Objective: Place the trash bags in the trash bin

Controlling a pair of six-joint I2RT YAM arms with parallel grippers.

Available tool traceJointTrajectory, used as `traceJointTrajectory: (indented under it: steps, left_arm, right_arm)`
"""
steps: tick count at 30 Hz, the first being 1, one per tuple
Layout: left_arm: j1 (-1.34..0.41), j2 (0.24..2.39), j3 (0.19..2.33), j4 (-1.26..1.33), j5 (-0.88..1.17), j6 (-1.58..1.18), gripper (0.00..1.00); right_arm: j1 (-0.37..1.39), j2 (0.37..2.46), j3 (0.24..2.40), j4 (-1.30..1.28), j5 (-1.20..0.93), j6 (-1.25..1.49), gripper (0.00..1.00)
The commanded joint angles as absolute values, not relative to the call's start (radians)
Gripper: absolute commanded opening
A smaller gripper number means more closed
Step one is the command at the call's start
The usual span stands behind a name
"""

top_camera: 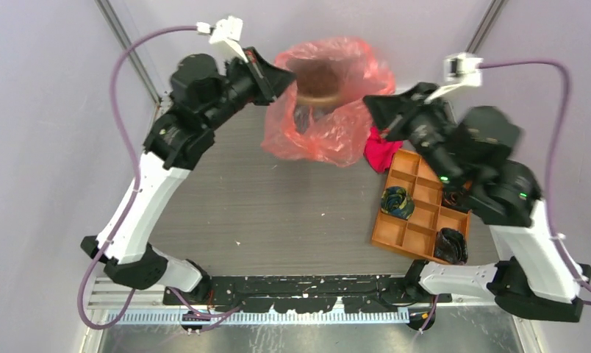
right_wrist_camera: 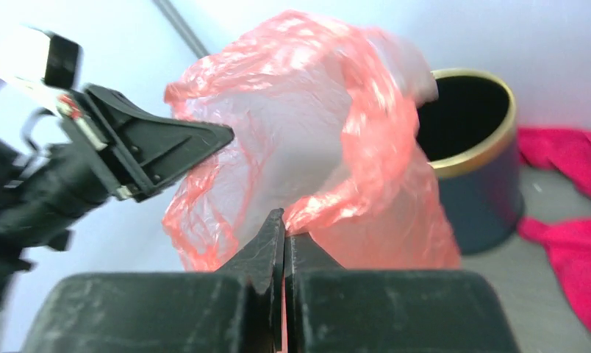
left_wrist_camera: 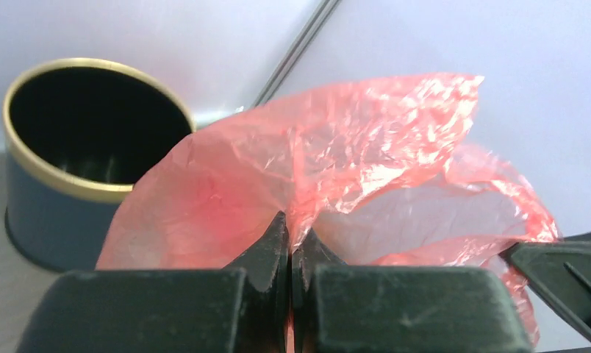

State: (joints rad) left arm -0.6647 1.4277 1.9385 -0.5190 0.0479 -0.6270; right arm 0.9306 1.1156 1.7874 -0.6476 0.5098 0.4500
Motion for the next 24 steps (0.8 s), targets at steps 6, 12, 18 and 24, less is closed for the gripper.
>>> traceJointTrajectory:
  steps: [6,12,18,24]
  left_arm:
    - [-0.676,1.176,1.449,-0.506,0.075,-0.610,0.00]
    - [-0.881,0.900,0.832,-0.428,-0.079,-0.789,0.01]
    - [-1.095,0.668,0.825,-0.564,-0.277,-0.847,0.00]
    - [-1.111,0.720,1.168,-0.676,-0.408,-0.704,0.01]
  right_arm:
    - [0.944,1.072,1.303,-0.655,0.267,0.592,0.01]
    - [1.180,0.955,0.856,-0.594,0.456,0.873,0.01]
    - [1.355,0.894,1.011,-0.819,0.685,0.936,0.01]
    - [1.376,1.003,1.381,-0.991,0.879,0.752,0.01]
